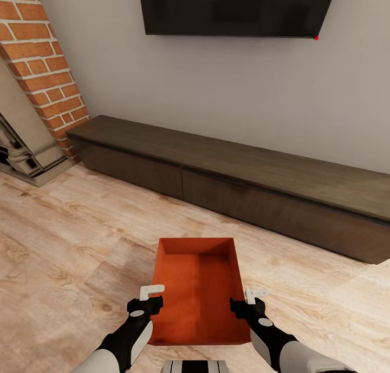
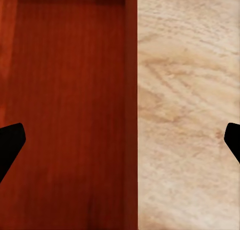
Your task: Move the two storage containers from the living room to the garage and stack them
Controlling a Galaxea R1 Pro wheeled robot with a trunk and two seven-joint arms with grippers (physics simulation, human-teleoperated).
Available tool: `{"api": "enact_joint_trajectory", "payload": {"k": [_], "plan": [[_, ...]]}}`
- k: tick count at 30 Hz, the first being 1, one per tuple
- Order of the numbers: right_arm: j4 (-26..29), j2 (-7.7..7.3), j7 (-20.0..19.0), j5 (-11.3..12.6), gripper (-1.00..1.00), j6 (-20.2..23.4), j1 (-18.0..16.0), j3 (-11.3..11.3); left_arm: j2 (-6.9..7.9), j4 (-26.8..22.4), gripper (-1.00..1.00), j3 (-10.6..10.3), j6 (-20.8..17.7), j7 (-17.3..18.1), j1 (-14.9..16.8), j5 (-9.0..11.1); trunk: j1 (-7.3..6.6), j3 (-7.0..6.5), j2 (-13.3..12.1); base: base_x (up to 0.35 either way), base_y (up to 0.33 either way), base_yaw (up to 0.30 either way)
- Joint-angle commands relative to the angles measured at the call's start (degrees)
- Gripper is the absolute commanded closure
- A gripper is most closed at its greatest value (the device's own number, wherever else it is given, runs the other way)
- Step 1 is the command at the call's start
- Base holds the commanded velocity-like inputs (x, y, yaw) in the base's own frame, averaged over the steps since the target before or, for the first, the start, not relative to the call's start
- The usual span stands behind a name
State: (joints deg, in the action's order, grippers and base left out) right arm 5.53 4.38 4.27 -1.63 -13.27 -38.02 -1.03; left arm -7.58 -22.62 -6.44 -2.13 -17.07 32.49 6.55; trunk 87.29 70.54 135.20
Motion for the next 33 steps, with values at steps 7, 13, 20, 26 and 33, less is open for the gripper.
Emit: {"api": "enact_joint_trajectory", "payload": {"k": [7,13,20,26,33], "plan": [[-0.07,0.03,0.3,-0.13,-1.0,-0.15,-0.03,-0.11,-0.09,0.21,-1.0,-0.67,-0.46,-0.44,-0.01,0.78,1.53,1.3,2.82,0.0,0.0,0.0],[-0.08,0.02,0.3,-0.13,-1.0,-0.12,-0.03,-0.11,-0.26,-0.07,-1.0,-0.7,-0.91,-0.43,-0.02,0.75,1.97,1.65,3.62,0.0,0.0,0.0],[-0.08,0.03,0.3,-0.13,-1.0,-0.11,-0.03,-0.11,-0.28,-0.28,-1.0,-0.84,-4.67,-0.5,0.0,0.61,1.97,1.65,3.62,0.0,0.0,0.0],[-0.06,0.02,0.29,-0.15,-1.0,-0.14,-0.03,-0.11,-0.2,-0.32,-1.0,-0.86,-5.42,-0.43,-0.01,0.57,1.97,1.65,3.62,0.0,0.0,0.0],[-0.06,0.01,0.3,-0.13,-1.0,-0.17,-0.03,-0.11,-0.2,-0.34,-1.0,-0.86,-5.5,-0.43,-0.01,0.57,1.97,1.65,3.62,0.0,0.0,0.0]]}}
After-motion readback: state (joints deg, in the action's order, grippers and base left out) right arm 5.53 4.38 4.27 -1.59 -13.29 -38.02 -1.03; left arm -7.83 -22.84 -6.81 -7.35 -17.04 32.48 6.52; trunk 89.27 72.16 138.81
